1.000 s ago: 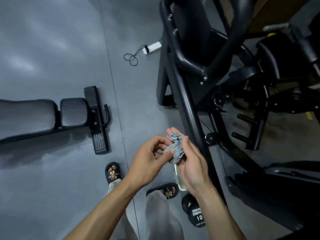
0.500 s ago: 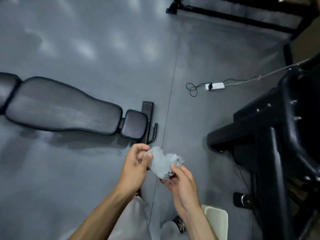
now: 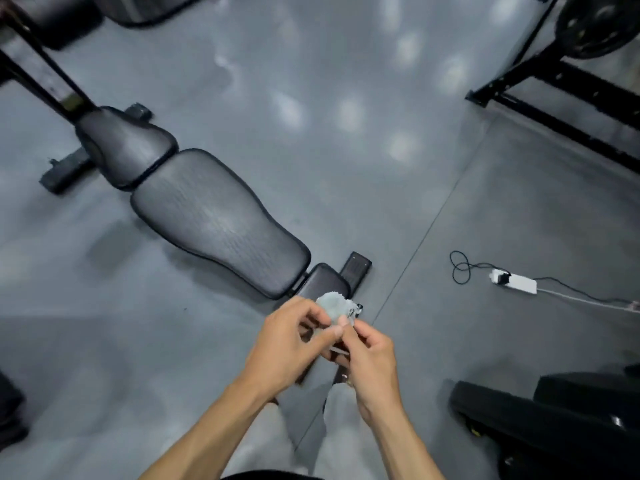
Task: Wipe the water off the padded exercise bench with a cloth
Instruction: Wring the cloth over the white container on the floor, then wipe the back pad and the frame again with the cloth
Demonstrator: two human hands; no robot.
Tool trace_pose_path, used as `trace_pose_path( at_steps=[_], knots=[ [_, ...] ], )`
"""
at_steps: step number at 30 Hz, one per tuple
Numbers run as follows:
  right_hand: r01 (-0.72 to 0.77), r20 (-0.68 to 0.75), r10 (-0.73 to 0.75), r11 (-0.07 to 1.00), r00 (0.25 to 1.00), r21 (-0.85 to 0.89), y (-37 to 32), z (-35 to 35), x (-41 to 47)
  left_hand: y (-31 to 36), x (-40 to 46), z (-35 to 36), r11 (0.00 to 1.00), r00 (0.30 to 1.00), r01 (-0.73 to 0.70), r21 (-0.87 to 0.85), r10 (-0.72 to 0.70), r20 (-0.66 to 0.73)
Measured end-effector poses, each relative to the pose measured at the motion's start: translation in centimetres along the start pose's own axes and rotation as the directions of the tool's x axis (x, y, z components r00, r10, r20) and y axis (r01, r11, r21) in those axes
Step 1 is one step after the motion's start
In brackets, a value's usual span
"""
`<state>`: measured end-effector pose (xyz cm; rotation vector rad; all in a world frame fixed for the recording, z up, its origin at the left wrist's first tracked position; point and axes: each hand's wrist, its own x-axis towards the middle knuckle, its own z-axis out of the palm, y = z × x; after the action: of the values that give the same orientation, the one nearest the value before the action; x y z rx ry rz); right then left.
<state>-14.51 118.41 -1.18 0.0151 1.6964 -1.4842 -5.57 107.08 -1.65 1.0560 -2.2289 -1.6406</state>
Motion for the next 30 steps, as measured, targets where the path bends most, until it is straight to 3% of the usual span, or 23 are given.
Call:
trace_pose_path(
  at_steps=[3,7,13,18,24,27,30],
  knots=[
    [-0.068,0.114,0.064,0.997,0.991,0.024,-1.8,-0.5,2.7,0.5,1.7,-0.4,0.997,1.000,-0.004,0.072,0.005,-0.013],
    [-0.103,0.253,0.117,0.992,0.960,-0.069,-4.1,0.0,6.1,0.2,2.9,-0.6,0.993,0.994,0.025,0.115,-0.012,-0.107],
    [-0.017,0.368,0.118,0.963,0.922,-0.268,-5.5,4.5,11.0,-1.4,6.0,-3.3,0.932,0.901,0.285,-0.223,-0.339,-0.269],
    [0.015,0.351,0.124,0.930,0.928,-0.368,-6.9,11.3,14.8,-3.6,9.7,-8.1,0.750,0.826,0.302,-0.588,-0.514,-0.232],
    [-0.035,0.278,0.172,0.899,0.945,-0.437,-8.5,22.7,20.4,-9.8,16.3,-16.9,0.548,0.770,0.274,-0.790,-0.617,-0.162],
    [-0.078,0.252,0.230,0.864,0.940,-0.497,-9.1,28.4,22.5,-12.3,18.4,-22.1,0.542,0.744,0.273,-0.795,-0.643,-0.182],
    [-0.111,0.270,0.341,0.780,0.901,-0.616,-9.3,33.0,24.4,-14.0,20.4,-27.6,0.623,0.787,0.232,-0.747,-0.571,-0.232]
  ],
)
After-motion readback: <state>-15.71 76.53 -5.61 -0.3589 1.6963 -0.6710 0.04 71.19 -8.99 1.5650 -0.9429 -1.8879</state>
